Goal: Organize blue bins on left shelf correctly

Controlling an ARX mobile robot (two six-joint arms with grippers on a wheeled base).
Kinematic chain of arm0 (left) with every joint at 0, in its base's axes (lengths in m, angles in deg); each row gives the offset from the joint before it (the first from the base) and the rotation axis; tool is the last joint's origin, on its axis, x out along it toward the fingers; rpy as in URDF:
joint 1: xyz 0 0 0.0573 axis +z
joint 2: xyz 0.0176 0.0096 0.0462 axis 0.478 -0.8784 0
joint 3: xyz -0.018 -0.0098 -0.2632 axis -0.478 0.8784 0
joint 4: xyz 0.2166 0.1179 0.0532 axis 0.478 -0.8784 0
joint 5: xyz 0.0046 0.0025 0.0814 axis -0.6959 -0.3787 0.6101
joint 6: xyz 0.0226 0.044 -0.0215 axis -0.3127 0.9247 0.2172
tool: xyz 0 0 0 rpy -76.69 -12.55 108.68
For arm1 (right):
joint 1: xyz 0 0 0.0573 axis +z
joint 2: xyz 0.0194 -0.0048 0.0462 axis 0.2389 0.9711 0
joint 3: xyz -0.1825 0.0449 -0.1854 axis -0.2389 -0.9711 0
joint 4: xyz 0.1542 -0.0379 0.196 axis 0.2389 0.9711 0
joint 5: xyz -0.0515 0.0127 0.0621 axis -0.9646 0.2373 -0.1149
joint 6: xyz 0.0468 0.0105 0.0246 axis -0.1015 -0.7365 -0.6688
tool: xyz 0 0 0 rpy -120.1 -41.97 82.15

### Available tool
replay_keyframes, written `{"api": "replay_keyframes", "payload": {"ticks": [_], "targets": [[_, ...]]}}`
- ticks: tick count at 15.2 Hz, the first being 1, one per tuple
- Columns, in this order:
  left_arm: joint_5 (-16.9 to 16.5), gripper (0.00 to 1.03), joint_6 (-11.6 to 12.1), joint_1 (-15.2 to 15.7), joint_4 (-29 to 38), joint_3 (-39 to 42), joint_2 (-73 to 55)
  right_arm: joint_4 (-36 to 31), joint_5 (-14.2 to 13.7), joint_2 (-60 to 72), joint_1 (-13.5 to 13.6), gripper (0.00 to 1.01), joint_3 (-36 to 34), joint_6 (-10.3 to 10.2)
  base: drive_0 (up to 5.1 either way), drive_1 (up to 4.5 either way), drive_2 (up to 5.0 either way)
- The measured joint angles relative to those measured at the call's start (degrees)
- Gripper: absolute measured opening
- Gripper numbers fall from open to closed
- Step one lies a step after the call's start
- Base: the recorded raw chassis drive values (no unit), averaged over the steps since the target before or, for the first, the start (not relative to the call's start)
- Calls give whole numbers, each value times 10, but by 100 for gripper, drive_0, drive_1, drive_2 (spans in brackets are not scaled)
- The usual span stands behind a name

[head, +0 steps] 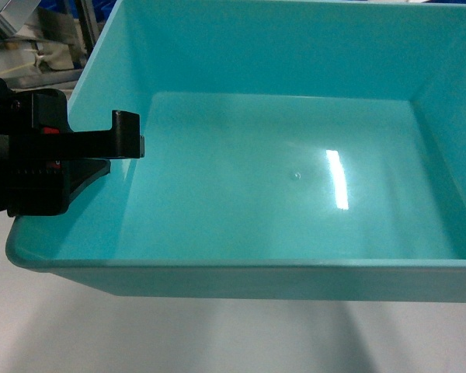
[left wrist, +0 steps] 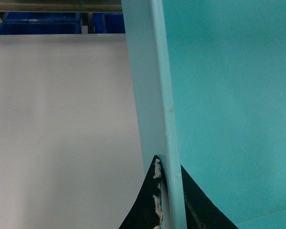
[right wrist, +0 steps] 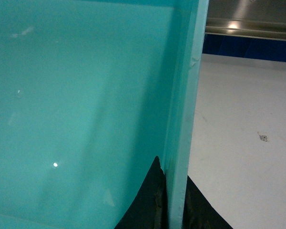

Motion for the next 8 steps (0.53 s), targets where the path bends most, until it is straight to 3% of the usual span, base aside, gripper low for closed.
{"api": "replay_keyframes", "payload": {"ticks": [8], "targets": [[0,2,0,0,1,0,0,0,0,0,0,2,0,0,-496,249,249]]}}
